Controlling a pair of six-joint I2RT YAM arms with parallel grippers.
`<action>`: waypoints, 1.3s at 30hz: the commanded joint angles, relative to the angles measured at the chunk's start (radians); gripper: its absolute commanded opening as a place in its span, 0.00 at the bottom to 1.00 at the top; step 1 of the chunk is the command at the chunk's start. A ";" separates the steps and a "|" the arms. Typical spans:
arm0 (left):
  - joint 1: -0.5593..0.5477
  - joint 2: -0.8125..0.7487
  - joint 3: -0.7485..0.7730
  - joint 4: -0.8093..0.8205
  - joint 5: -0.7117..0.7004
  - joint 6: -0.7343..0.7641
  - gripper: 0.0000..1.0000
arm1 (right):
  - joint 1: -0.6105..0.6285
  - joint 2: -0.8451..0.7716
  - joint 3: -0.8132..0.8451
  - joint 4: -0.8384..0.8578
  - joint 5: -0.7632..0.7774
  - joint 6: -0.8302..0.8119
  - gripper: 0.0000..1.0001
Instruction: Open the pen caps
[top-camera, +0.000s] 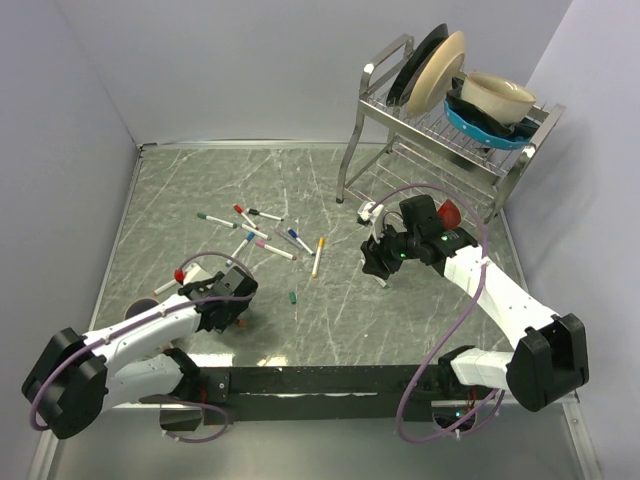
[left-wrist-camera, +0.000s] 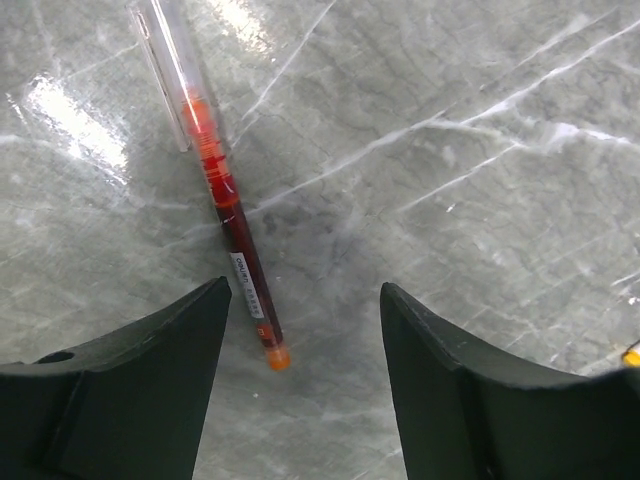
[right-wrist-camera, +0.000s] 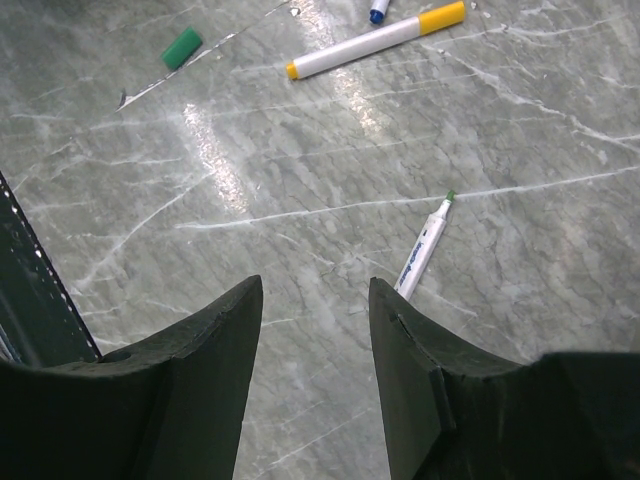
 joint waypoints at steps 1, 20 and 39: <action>0.005 0.009 0.009 -0.035 -0.025 -0.032 0.66 | -0.004 -0.016 0.008 0.001 -0.016 -0.010 0.55; 0.014 0.155 0.067 -0.038 0.050 -0.020 0.33 | -0.001 -0.046 0.008 0.001 -0.024 -0.007 0.55; 0.016 0.597 0.332 -0.240 0.121 0.061 0.01 | -0.004 -0.129 -0.001 0.006 -0.072 -0.001 0.55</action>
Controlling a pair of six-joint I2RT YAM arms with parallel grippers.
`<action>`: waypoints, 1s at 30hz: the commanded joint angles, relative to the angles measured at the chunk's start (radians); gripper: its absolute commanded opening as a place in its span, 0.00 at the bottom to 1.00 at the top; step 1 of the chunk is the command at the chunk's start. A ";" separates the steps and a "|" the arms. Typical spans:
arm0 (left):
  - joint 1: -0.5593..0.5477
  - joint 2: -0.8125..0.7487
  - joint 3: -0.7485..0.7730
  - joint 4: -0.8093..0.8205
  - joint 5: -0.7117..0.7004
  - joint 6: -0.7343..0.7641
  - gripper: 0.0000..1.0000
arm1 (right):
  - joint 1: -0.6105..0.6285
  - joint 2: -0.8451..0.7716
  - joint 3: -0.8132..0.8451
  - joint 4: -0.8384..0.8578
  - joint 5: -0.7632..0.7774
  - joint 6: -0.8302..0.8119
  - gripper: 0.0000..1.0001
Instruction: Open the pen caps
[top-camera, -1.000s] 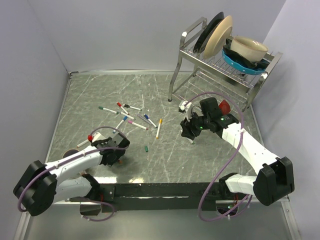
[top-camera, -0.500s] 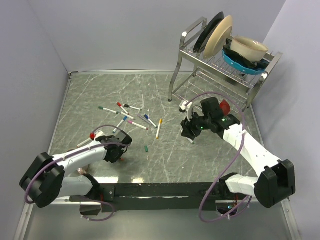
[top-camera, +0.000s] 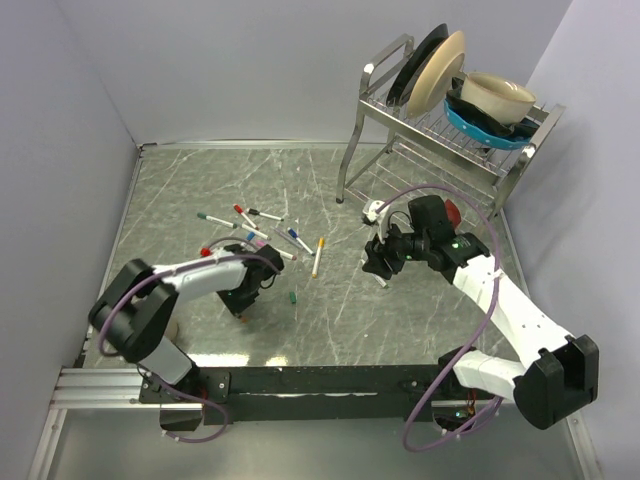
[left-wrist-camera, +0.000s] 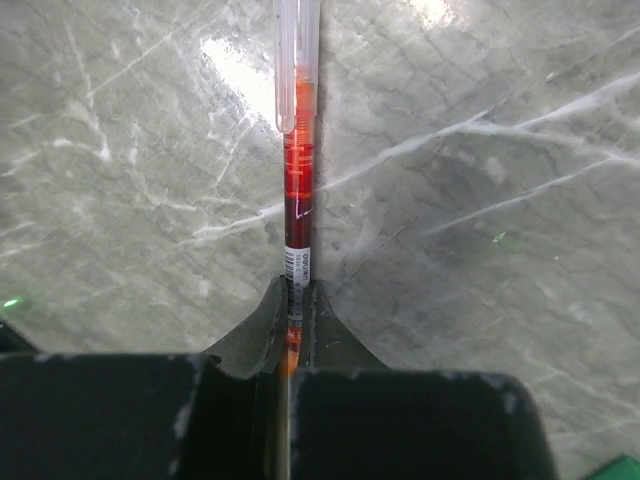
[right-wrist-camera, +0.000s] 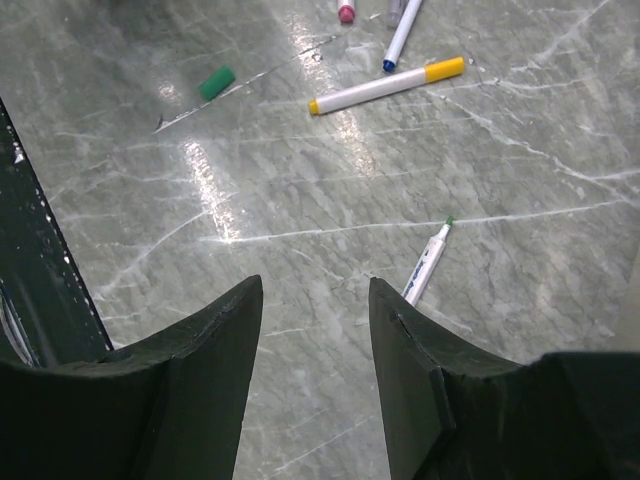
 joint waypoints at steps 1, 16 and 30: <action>-0.002 0.139 0.026 -0.011 0.093 0.001 0.01 | -0.002 -0.037 -0.002 0.007 -0.024 -0.002 0.55; -0.034 -0.597 -0.287 0.583 0.233 0.255 0.01 | -0.002 -0.024 -0.006 -0.004 -0.176 -0.008 0.55; -0.128 -0.642 -0.447 1.490 0.515 0.590 0.01 | -0.048 -0.142 -0.227 0.558 -0.443 0.513 0.59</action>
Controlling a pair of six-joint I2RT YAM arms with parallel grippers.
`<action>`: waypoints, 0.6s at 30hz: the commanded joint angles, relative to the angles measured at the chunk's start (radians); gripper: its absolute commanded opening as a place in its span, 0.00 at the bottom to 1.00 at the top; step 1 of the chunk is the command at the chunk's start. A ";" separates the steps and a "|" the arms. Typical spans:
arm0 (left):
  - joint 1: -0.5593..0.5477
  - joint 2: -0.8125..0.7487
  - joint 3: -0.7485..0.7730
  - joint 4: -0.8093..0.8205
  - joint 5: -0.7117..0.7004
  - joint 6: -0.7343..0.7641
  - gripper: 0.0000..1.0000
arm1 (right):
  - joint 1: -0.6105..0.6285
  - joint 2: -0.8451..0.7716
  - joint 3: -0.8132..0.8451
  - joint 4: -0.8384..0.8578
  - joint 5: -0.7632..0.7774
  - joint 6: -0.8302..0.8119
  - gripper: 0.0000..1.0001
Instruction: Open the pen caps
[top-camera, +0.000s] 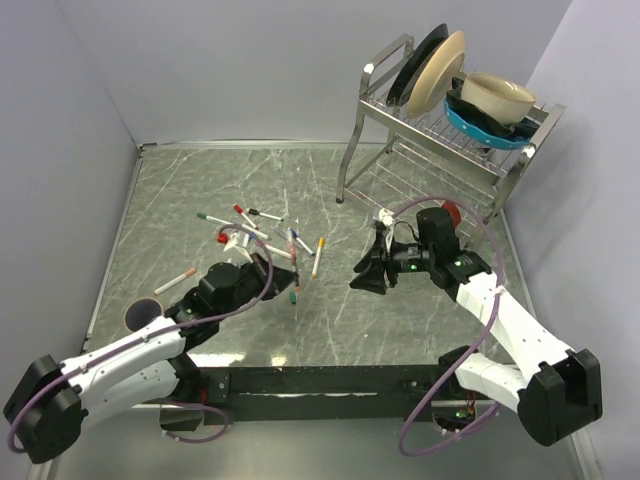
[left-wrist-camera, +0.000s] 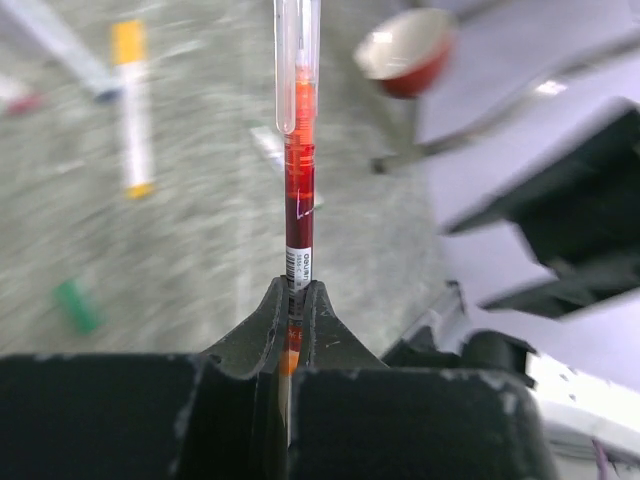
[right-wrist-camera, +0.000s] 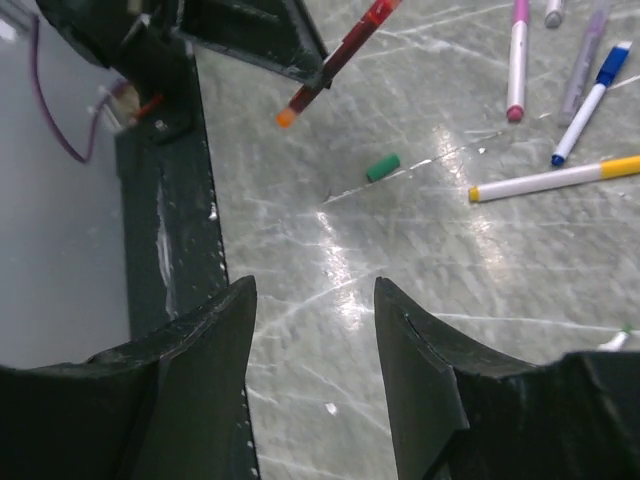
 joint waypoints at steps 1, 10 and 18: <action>-0.067 0.082 0.014 0.356 0.050 0.100 0.01 | -0.021 -0.065 -0.076 0.376 -0.017 0.337 0.60; -0.161 0.270 0.051 0.595 0.035 0.086 0.01 | -0.033 -0.116 -0.221 0.685 0.080 0.676 0.90; -0.230 0.372 0.106 0.661 0.007 0.094 0.01 | -0.038 -0.038 -0.258 0.813 0.077 0.828 0.86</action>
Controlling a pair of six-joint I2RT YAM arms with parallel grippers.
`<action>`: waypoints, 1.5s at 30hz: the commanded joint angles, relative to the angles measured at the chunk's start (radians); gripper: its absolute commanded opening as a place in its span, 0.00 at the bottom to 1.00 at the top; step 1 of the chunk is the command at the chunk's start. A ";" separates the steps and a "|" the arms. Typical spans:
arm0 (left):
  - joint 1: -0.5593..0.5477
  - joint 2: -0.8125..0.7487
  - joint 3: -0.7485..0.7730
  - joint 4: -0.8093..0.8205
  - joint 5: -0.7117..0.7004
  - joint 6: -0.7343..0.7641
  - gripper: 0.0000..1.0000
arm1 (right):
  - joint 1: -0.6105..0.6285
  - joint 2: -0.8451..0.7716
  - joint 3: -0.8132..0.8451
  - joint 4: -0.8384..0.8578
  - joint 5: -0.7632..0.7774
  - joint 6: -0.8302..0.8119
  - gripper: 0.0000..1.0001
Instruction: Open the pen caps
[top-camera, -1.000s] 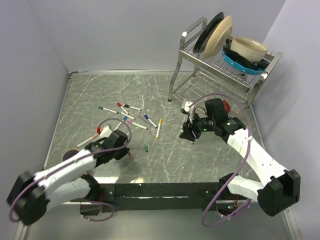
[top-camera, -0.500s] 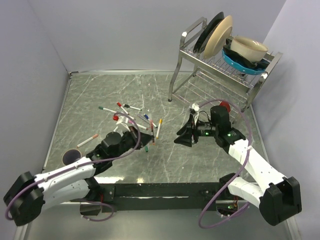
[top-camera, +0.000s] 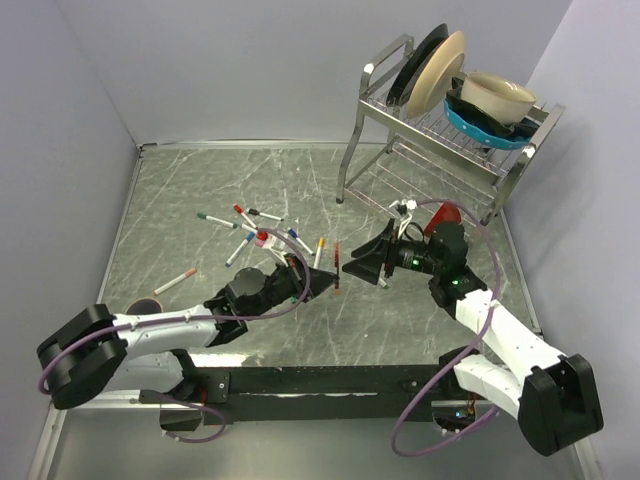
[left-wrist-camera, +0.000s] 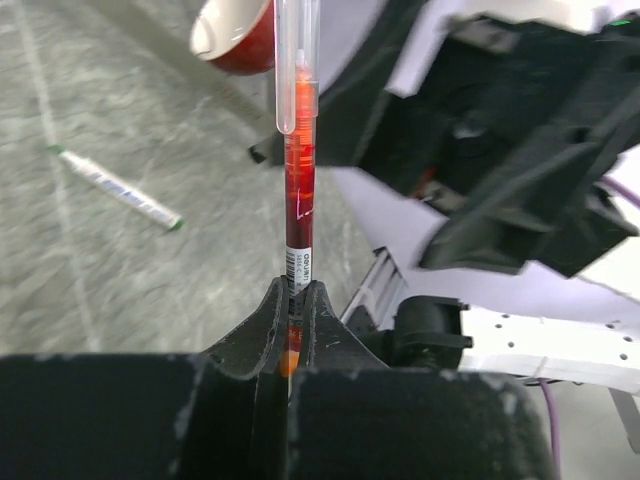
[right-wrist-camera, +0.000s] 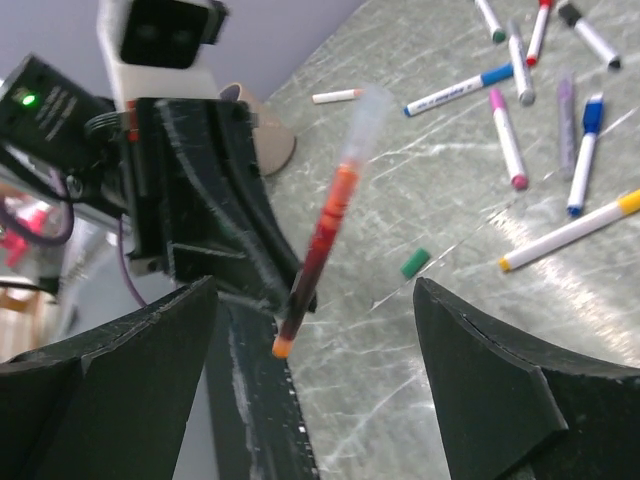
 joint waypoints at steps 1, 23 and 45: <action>-0.031 0.046 0.071 0.122 -0.014 0.028 0.01 | -0.006 0.025 -0.033 0.147 0.005 0.125 0.86; -0.067 0.071 0.136 0.031 -0.001 0.073 0.65 | -0.006 0.022 -0.032 0.139 -0.154 0.002 0.00; 0.002 0.039 0.218 -0.013 0.062 0.168 0.73 | -0.020 0.051 0.054 -0.087 -0.360 -0.299 0.00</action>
